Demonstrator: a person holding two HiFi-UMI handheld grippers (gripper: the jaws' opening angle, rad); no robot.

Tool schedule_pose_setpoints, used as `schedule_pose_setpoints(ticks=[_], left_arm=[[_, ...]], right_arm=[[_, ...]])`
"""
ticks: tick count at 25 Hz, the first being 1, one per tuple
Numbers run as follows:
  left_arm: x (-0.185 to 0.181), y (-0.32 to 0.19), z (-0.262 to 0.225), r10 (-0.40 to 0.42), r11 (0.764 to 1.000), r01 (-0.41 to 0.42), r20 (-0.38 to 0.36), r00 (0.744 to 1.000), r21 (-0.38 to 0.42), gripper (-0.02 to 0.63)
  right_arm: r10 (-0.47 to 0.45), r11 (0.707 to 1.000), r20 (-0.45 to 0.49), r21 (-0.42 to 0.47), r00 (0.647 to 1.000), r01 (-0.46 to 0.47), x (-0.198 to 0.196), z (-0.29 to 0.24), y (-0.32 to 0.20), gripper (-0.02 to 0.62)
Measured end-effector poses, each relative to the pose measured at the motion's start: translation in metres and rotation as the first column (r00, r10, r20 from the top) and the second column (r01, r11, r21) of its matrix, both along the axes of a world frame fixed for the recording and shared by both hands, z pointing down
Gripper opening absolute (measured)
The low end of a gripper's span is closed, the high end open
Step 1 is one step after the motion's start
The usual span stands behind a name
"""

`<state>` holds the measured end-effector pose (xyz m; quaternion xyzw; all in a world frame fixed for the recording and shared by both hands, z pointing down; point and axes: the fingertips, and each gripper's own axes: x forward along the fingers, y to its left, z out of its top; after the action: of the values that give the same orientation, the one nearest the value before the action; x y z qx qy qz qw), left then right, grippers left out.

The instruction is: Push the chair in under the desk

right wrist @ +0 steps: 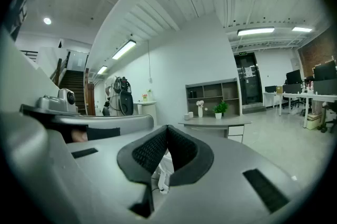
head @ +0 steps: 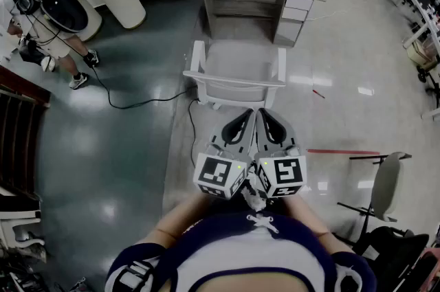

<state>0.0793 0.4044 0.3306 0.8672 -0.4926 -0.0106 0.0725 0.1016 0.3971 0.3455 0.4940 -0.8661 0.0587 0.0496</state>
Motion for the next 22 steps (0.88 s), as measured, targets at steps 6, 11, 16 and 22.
schedule_pose_setpoints(ticks=[6, 11, 16, 22], left_arm=[[0.009, -0.005, 0.000, -0.005, 1.000, 0.005, -0.002, 1.000, 0.007, 0.008], [0.021, -0.006, 0.005, -0.008, 1.000, 0.008, 0.004, 1.000, 0.008, 0.008], [0.023, -0.007, 0.007, -0.027, 1.000, 0.026, 0.019, 0.999, 0.017, 0.008], [0.021, -0.011, 0.011, -0.020, 0.998, 0.017, 0.062, 0.998, 0.055, 0.008]], right_arm=[[-0.015, 1.000, -0.008, 0.003, 1.000, 0.015, 0.008, 0.002, -0.004, 0.009], [-0.052, 0.998, -0.019, 0.023, 0.998, 0.053, 0.018, 0.002, -0.005, 0.009], [-0.113, 0.990, -0.086, 0.079, 0.990, 0.120, 0.017, 0.005, -0.009, 0.009], [-0.127, 0.988, -0.100, 0.072, 0.987, 0.134, 0.019, 0.015, -0.018, 0.011]])
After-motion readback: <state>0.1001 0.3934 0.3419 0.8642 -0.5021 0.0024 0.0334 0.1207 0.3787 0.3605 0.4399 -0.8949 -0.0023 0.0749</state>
